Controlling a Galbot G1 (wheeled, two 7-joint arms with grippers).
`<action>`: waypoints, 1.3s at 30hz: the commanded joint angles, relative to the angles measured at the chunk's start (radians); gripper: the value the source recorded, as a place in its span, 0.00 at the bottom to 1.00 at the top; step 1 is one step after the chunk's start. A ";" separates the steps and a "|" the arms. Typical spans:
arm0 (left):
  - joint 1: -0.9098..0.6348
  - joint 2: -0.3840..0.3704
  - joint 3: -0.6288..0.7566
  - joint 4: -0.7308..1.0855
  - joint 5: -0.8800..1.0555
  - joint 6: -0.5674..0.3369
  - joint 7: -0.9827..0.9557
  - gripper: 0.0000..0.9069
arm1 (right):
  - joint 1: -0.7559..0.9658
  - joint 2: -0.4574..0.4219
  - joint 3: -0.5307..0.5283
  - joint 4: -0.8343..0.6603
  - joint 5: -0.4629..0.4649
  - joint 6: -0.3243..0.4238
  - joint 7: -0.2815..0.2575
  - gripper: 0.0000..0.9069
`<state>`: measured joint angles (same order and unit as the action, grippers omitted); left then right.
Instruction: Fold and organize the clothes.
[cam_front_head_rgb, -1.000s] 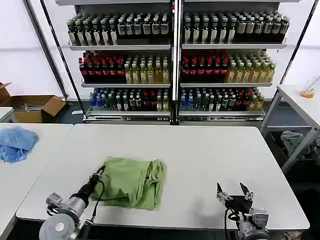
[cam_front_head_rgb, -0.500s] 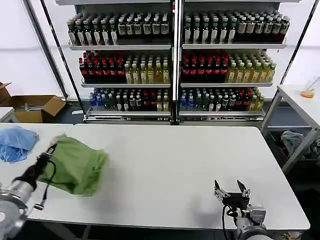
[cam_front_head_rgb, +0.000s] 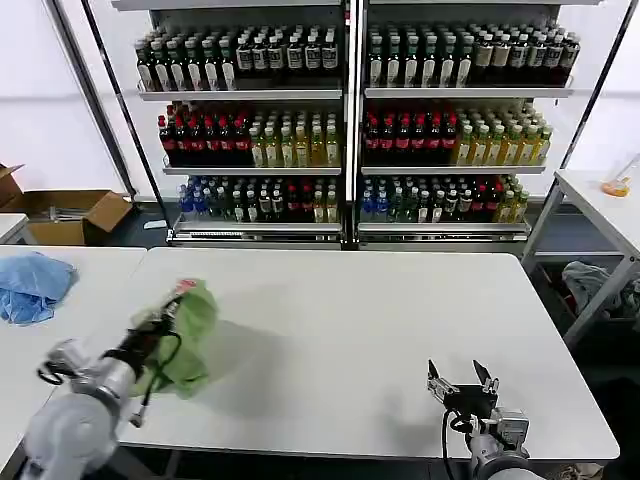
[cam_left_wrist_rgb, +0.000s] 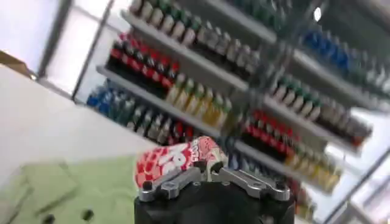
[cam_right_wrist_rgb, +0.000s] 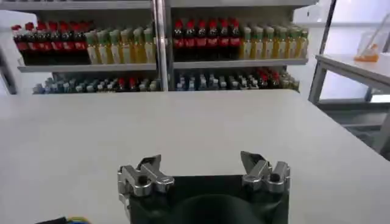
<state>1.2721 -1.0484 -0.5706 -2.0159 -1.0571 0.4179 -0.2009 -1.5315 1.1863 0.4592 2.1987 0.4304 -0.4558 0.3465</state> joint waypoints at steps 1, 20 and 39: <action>-0.139 -0.116 0.467 0.119 0.406 -0.017 0.006 0.03 | -0.006 0.005 0.008 0.004 -0.007 0.000 -0.001 1.00; -0.210 -0.202 0.546 0.104 0.378 -0.094 0.078 1.00 | -0.008 0.002 0.010 0.025 -0.005 0.000 -0.042 1.00; 0.268 -0.148 -0.097 -0.165 0.366 -0.121 0.043 1.00 | 0.264 0.073 -0.337 -0.101 0.224 0.026 0.018 1.00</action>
<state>1.3206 -1.1945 -0.3511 -2.0896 -0.6947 0.3309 -0.1478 -1.4168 1.2090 0.3223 2.1804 0.5316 -0.4378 0.3301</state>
